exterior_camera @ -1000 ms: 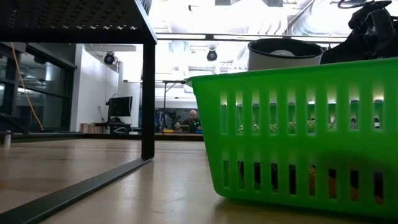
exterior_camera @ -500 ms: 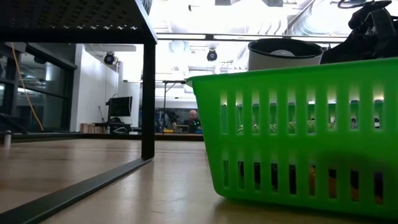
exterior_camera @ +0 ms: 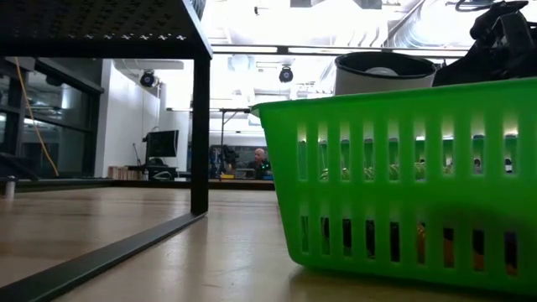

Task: Pick & Place Office Desk Supplies
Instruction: Put the green bin on the shelf

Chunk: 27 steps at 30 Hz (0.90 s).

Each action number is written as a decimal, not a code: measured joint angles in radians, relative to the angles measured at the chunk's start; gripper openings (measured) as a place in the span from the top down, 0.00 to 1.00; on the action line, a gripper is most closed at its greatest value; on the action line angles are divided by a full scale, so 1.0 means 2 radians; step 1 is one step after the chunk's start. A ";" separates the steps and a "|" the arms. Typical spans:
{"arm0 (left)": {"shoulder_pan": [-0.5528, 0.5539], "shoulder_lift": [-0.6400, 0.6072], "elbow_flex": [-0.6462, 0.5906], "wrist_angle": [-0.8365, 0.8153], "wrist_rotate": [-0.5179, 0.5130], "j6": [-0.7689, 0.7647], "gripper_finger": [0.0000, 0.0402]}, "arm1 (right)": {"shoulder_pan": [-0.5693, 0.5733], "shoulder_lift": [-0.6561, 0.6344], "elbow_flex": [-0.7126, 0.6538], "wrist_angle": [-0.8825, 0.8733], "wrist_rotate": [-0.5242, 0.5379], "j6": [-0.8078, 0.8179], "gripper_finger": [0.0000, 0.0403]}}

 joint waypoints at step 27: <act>-0.021 0.044 0.000 -0.076 -0.057 0.172 0.83 | 0.000 0.000 0.000 0.001 0.000 0.000 0.77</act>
